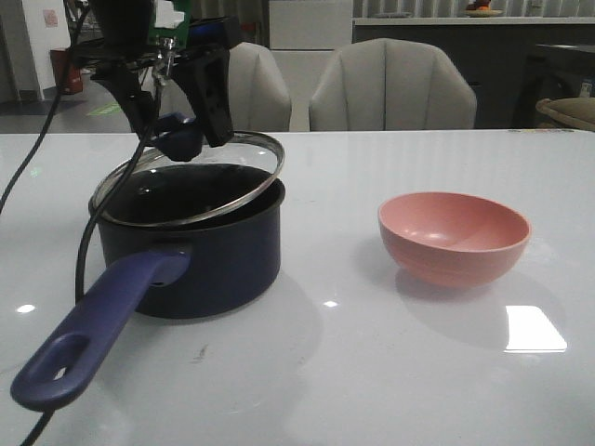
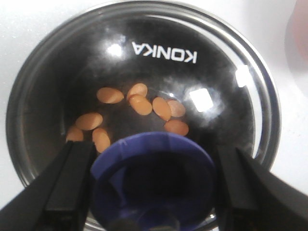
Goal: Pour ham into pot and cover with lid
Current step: 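Bring the glass lid over the saucepan with the left gripper, then lower the lid onto the saucepan rim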
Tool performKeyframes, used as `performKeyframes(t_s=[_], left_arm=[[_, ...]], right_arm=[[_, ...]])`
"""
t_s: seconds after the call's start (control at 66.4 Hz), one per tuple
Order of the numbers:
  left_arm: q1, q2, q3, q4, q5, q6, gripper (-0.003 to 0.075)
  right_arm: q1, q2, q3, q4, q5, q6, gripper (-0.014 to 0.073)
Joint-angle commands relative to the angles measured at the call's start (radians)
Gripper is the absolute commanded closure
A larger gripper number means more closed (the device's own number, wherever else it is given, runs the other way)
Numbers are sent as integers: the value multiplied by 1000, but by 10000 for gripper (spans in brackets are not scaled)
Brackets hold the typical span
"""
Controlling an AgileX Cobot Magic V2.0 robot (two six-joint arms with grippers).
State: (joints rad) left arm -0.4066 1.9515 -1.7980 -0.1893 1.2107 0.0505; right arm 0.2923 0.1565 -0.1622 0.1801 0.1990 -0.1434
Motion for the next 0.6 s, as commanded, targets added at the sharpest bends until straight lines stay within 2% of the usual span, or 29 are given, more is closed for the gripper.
performKeyframes(t_s=[0.0, 0.226, 0.587], left_arm=[[-7, -55, -35, 4, -9, -4, 512], [-7, -52, -35, 27, -7, -4, 496], [-7, -11, -35, 27, 8, -4, 258]], right_arm=[[3, 8, -29, -1, -76, -9, 426], [3, 8, -29, -1, -76, -9, 426], [3, 8, -29, -1, -76, -9, 426]])
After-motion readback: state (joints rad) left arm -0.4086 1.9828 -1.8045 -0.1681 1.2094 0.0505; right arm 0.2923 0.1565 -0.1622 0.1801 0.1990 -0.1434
